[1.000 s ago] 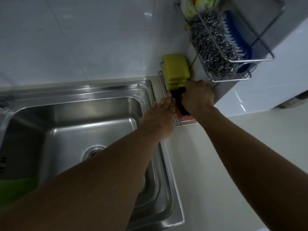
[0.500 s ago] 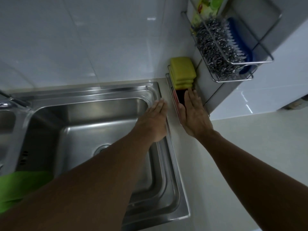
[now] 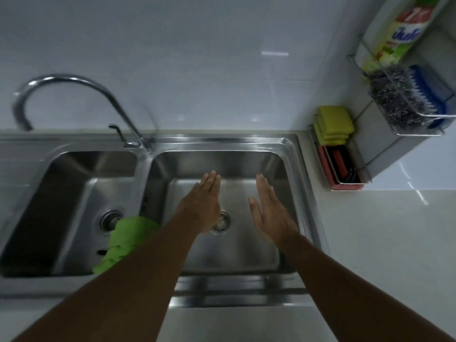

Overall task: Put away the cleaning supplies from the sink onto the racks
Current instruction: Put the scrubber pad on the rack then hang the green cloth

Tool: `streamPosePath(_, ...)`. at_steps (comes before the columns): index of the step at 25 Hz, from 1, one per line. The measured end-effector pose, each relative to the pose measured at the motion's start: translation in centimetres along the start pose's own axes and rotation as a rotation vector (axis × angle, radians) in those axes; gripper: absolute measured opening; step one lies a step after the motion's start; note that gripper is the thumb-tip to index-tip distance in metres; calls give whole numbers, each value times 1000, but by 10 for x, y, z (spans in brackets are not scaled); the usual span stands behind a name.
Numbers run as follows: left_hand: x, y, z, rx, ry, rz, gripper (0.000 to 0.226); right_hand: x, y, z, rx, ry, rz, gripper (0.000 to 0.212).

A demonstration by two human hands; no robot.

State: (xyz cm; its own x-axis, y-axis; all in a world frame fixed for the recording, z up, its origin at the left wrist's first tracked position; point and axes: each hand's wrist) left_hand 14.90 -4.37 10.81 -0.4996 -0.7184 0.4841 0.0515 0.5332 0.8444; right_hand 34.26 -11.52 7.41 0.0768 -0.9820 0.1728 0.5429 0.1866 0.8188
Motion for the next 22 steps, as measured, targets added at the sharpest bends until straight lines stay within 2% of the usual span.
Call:
streamPosePath(4,58,-19,90,71,138,15,70,-9,-48,74,-56,61,131,62)
streamPosePath(8,107,-54,155,-66,128,129,69,-16,-96,132,-5,115,294,67)
streamPosePath(10,127,-67,173,-149,167,195,57,-18,-120,159,16,141,383,70)
streamPosePath(11,135,-75,181,-93,189,199,56,-21,-129,172,16,157,409,71)
streamPosePath(12,143,-77,186,44,202,200,67,-24,-137,184,15,179,428,72)
streamPosePath(13,148,-83,189,108,199,149,85,-29,-142,193,21,204,437,74)
streamPosePath(14,152,-88,190,143,184,93,92,-34,-146,200,40,226,440,74)
streamPosePath(18,157,-101,199,383,217,103,85,-52,-166,218,141,215,453,69)
streamPosePath(22,157,-100,200,496,141,93,88,-52,-183,230,-120,67,289,60)
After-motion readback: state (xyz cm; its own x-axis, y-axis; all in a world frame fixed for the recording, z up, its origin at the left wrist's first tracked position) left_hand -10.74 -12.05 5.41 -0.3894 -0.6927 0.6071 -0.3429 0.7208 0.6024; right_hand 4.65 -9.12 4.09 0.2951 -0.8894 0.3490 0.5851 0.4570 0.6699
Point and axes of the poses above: each hand's wrist, its own x-axis away from the middle knuckle, its own y-axis out of the back of the hand, z = x × y, and after that the axes turned 12 degrees about z, right-handed
